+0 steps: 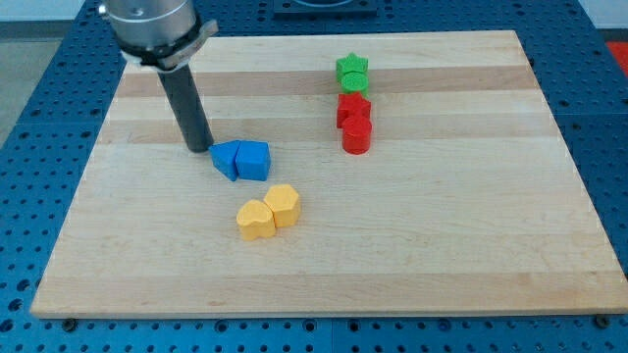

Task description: Push the red star and green circle slightly right

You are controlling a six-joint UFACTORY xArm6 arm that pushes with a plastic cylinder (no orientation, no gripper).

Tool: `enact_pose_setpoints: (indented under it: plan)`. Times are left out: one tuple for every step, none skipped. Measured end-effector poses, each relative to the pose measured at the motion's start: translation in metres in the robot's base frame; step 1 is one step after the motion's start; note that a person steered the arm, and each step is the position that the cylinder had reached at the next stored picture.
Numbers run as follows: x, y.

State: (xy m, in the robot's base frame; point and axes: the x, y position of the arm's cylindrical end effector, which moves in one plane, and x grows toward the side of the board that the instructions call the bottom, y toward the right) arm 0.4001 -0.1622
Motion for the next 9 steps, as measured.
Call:
enact_pose_setpoints:
  plan:
    - [-0.027,0.007]
    - [-0.045,0.047]
    - [-0.056,0.090]
    - [-0.056,0.132]
    - [-0.056,0.165]
    - [-0.056,0.188]
    - [-0.056,0.208]
    - [-0.056,0.219]
    - [-0.057,0.235]
